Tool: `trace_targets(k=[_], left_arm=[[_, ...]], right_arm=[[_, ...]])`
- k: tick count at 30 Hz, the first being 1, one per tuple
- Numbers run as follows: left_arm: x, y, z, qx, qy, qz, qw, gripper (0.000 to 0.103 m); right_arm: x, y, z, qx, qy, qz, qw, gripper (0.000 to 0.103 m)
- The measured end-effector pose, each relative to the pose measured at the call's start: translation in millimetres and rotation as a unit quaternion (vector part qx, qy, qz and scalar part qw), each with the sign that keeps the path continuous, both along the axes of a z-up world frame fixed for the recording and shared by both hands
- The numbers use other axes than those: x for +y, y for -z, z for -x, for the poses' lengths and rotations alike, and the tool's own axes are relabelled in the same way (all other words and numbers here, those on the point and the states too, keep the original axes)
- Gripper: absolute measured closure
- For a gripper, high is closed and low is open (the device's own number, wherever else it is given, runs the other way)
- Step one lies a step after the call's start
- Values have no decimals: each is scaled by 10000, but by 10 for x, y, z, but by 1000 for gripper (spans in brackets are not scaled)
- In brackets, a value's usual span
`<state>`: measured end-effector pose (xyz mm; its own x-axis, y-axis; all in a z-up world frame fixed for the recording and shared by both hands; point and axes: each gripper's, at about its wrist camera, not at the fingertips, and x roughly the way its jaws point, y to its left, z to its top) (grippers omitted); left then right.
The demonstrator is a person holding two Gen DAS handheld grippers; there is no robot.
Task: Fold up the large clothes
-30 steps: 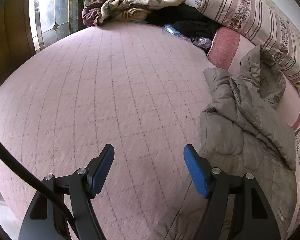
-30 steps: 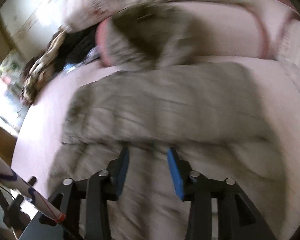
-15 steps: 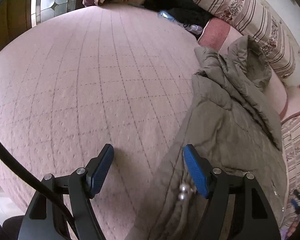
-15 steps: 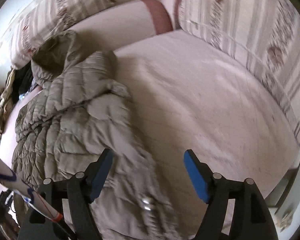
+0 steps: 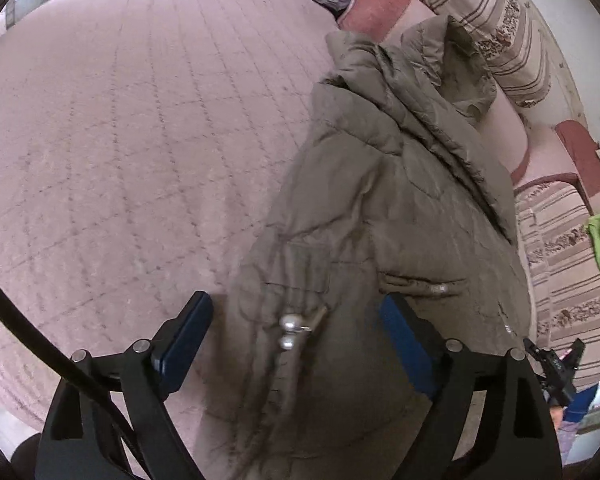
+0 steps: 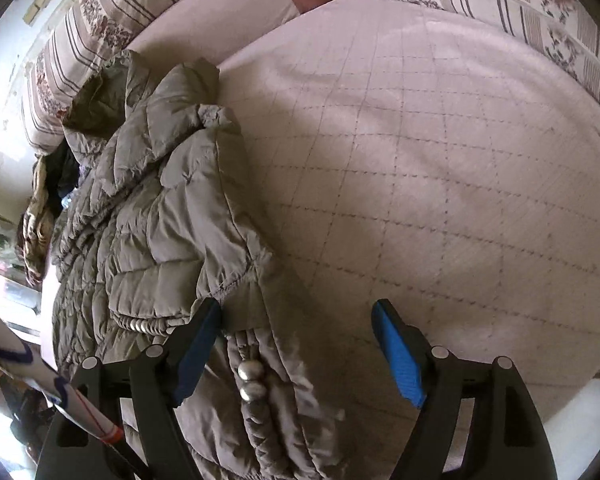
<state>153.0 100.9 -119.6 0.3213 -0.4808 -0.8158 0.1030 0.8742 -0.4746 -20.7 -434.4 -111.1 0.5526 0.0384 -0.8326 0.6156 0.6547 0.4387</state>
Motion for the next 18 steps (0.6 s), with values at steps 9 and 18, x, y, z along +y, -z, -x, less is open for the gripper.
trace_targets(k=[9, 18], left_arm=[[-133, -11, 240, -41, 545, -97, 9985, 36], [28, 40, 359, 150, 556, 458, 9973, 36]], right_arm=[[203, 26, -36, -103, -563, -254, 9980, 19], [423, 60, 119, -134, -1064, -657, 9921, 28]])
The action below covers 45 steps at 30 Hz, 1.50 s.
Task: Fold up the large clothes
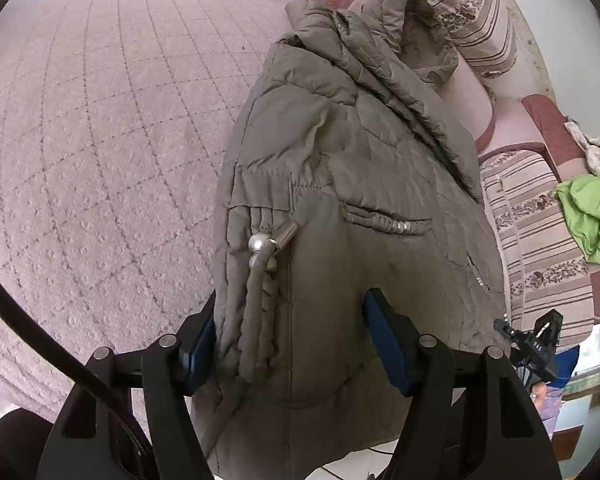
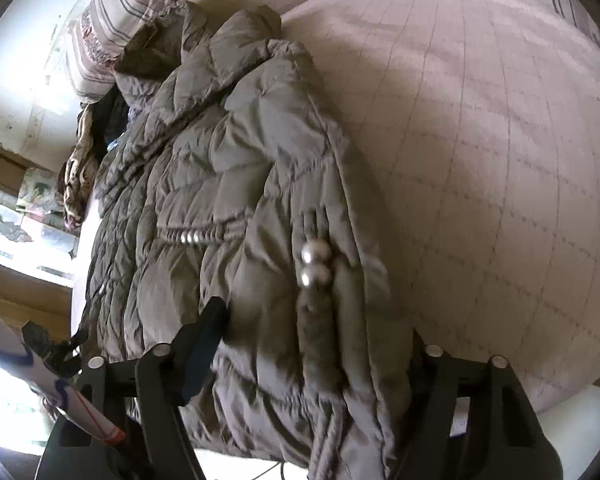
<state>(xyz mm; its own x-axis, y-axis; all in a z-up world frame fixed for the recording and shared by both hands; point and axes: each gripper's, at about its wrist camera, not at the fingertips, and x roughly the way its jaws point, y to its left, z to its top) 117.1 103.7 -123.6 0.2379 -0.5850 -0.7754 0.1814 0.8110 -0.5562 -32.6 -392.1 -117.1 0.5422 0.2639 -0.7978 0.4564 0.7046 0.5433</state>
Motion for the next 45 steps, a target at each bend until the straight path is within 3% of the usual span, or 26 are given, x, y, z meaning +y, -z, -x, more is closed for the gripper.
trace_targets(k=[6, 9, 12, 13, 18, 20, 22, 23, 26, 27, 28, 29, 31, 33, 36, 45], left_arm=[[52, 83, -209, 232, -332, 353, 9986, 32], [-18, 48, -147, 82, -166, 245, 9995, 30], [-103, 0, 13, -69, 199, 9, 9998, 41], [-96, -3, 46, -53, 241, 70, 9997, 45], [-27, 97, 153, 132, 33, 481, 9988, 45], [-56, 118, 129, 174, -57, 580, 9981, 41], [-119, 118, 101, 206, -76, 710, 9972, 25], [-165, 105, 90, 190, -80, 696, 9974, 23], [-360, 62, 105, 51, -42, 237, 9997, 23], [-403, 50, 125, 13, -51, 49, 10000, 28], [-421, 42, 136, -7, -76, -134, 9999, 44], [-448, 37, 144, -9, -103, -338, 9994, 50], [-448, 22, 149, 69, -169, -322, 9993, 68], [-437, -11, 156, 144, -267, -268, 9992, 73], [-460, -92, 196, 80, -333, -372, 9987, 78], [-398, -277, 373, -45, -299, -368, 9989, 81]], right_arm=[[-8, 54, 102, -95, 38, -420, 9991, 34], [20, 53, 122, -133, 59, -490, 9987, 34], [75, 52, 160, -137, 19, -510, 9986, 34], [98, 57, 175, -124, 2, -518, 9986, 34], [210, 114, 277, -154, -58, -789, 9968, 34], [270, 132, 279, -168, -112, -873, 9960, 34], [346, 135, 240, -188, -181, -855, 9960, 34], [365, 136, 225, -204, -179, -839, 9961, 34], [438, 144, 173, -368, -68, -944, 9948, 35], [477, 153, 145, -436, -52, -1010, 9939, 38], [508, 158, 128, -446, -65, -1009, 9939, 43], [543, 162, 110, -431, -84, -967, 9943, 45], [649, 137, 55, -372, -175, -644, 9971, 57], [715, 96, 35, -320, -221, -344, 9986, 66], [709, 76, 35, -310, -144, -331, 9989, 73], [704, -74, 165, -339, -177, 2, 9993, 77]])
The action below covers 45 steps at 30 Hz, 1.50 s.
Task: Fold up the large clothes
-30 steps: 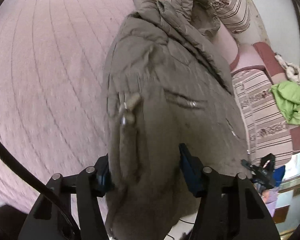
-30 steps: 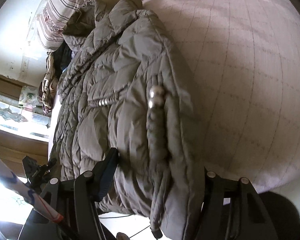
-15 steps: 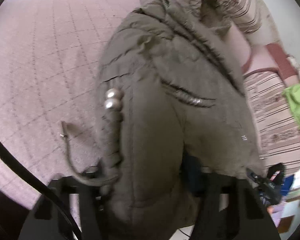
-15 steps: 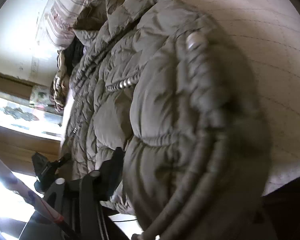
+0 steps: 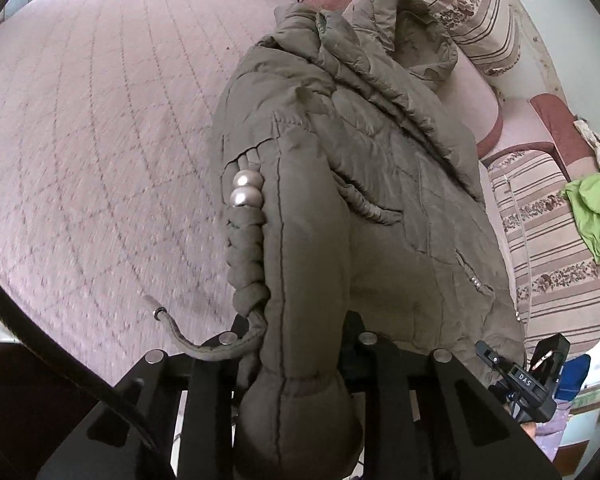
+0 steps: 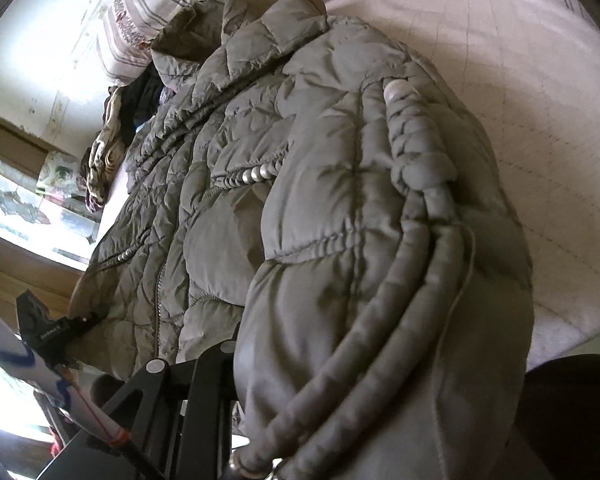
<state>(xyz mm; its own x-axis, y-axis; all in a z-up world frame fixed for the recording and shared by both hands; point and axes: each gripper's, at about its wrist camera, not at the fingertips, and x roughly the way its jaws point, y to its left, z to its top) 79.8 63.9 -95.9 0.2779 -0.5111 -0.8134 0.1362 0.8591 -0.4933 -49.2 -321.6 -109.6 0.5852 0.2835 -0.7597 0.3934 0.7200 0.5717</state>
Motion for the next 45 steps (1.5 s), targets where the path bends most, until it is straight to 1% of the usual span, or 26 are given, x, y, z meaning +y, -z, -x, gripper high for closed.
trace_targets(k=[2, 3, 4, 5, 6, 7, 9, 10, 13, 15, 16, 18, 21, 23, 25, 26, 28, 31, 32, 35, 37, 39, 40, 41, 42, 45], left_arm=[[11, -10, 54, -44, 22, -64, 10000, 81], [-16, -25, 56, -103, 44, -150, 9998, 78], [-27, -45, 76, -200, 53, -300, 9993, 71], [-18, -77, 103, -307, 21, -475, 9984, 67], [-24, -112, 79, -368, -21, -562, 9977, 60], [2, -166, 76, -443, -73, -638, 9969, 55], [91, -320, 130, -662, -120, -817, 9944, 52], [123, -375, 166, -751, -120, -910, 9929, 51], [201, -638, 264, -1175, -175, -1267, 9848, 50], [247, -786, 280, -1381, -201, -1280, 9819, 46], [249, -844, 252, -1428, -229, -1212, 9820, 43], [188, -926, 121, -1437, -260, -1056, 9836, 42], [40, -948, -103, -1439, -316, -922, 9848, 42], [-91, -934, -306, -1417, -398, -760, 9862, 42], [-216, -893, -475, -1284, -500, -698, 9880, 42], [-276, -874, -562, -1246, -503, -652, 9888, 42], [-429, -817, -773, -1151, -481, -706, 9897, 42], [-630, -727, -1030, -1142, -368, -797, 9896, 42], [-664, -701, -1080, -1141, -354, -835, 9893, 42], [-755, -585, -1285, -1169, -275, -928, 9884, 41], [-747, -486, -1371, -1250, -271, -982, 9869, 41], [-694, -387, -1427, -1362, -350, -1049, 9845, 41], [-677, -348, -1467, -1363, -365, -1132, 9835, 41], [-663, -312, -1501, -1337, -337, -1207, 9831, 41], [-650, -281, -1536, -1298, -240, -1211, 9838, 41], [-570, -214, -1658, -1113, -71, -997, 9887, 41]], right_arm=[[-6, -30, 33, 9, -60, 66, 10000, 77], [6, -41, 61, 17, -104, 127, 9999, 77], [9, -49, 75, 23, -143, 209, 9997, 74], [7, -65, 83, 52, -156, 337, 9993, 70], [5, -87, 109, 131, -107, 551, 9983, 59], [-19, -108, 127, 176, -33, 641, 9978, 50], [-86, -185, 215, 193, 52, 728, 9971, 46], [-117, -248, 276, 206, 60, 826, 9964, 46], [-142, -479, 475, 290, 92, 1369, 9901, 46], [-110, -652, 575, 286, 39, 1712, 9848, 46], [-81, -766, 599, 228, 1, 1887, 9818, 46], [-20, -972, 578, 76, -31, 2138, 9769, 46], [40, -1173, 466, -161, -29, 2154, 9764, 46], [56, -1264, 291, -266, 17, 2042, 9786, 46], [79, -1321, 142, -332, 60, 1853, 9821, 44], [77, -1369, 37, -390, 89, 1670, 9851, 44], [101, -1468, -153, -474, 130, 1395, 9890, 43], [177, -1647, -459, -609, 74, 1183, 9911, 43], [231, -1720, -585, -659, 19, 1215, 9904, 43], [429, -2005, -967, -812, -152, 1544, 9846, 42], [579, -2171, -1261, -913, -286, 1847, 9781, 31], [709, -2289, -1581, -1006, -397, 2176, 9700, 24], [798, -2332, -1836, -1008, -465, 2420, 9639, 22], [846, -2343, -2023, -966, -478, 2572, 9603, 22], [896, -2338, -2343, -891, -474, 2710, 9573, 22], [939, -2270, -3171, -701, -504, 2816, 9557, 22]])
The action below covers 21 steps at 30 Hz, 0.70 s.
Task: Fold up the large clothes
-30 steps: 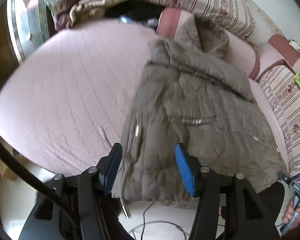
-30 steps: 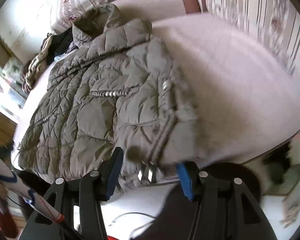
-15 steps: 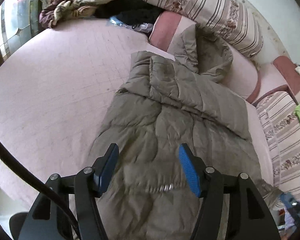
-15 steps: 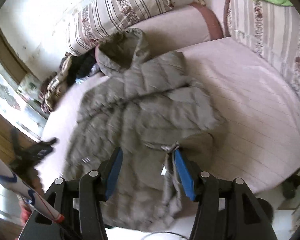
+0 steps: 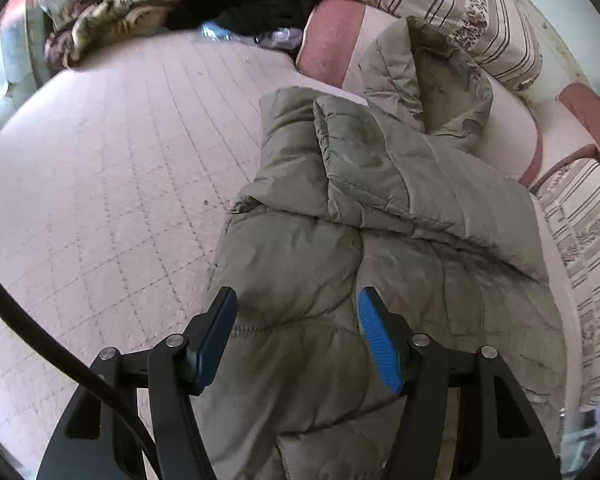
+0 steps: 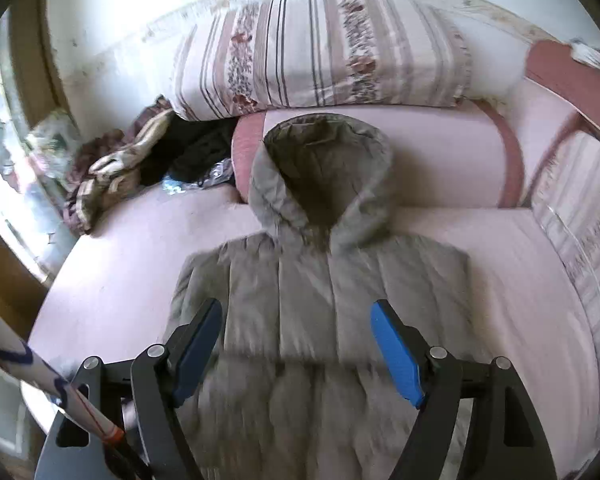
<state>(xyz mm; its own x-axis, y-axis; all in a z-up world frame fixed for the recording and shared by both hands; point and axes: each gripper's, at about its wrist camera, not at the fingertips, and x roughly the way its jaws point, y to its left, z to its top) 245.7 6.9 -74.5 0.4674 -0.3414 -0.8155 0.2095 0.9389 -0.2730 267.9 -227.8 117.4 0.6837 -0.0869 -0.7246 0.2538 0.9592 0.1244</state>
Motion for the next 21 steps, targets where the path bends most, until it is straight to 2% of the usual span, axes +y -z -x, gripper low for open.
trace_targets(k=[4, 8, 11, 15, 21], left_arm=[[129, 53, -174, 313, -16, 452, 9985, 41], [215, 49, -278, 277, -107, 544, 9981, 40], [277, 116, -361, 442, -159, 659, 9967, 40], [326, 211, -456, 619, -242, 753, 9949, 40], [336, 315, -526, 818, -253, 835, 9928, 40]], right_arm=[[-67, 47, -1079, 148, 175, 186, 9996, 22], [-288, -2, -2001, 34, 726, -9, 9974, 22], [-440, 41, -2538, -26, 1098, -301, 9935, 21], [-519, 241, -3074, 19, 1338, -551, 9895, 21], [-602, 538, -3551, 59, 1657, -610, 9843, 21]])
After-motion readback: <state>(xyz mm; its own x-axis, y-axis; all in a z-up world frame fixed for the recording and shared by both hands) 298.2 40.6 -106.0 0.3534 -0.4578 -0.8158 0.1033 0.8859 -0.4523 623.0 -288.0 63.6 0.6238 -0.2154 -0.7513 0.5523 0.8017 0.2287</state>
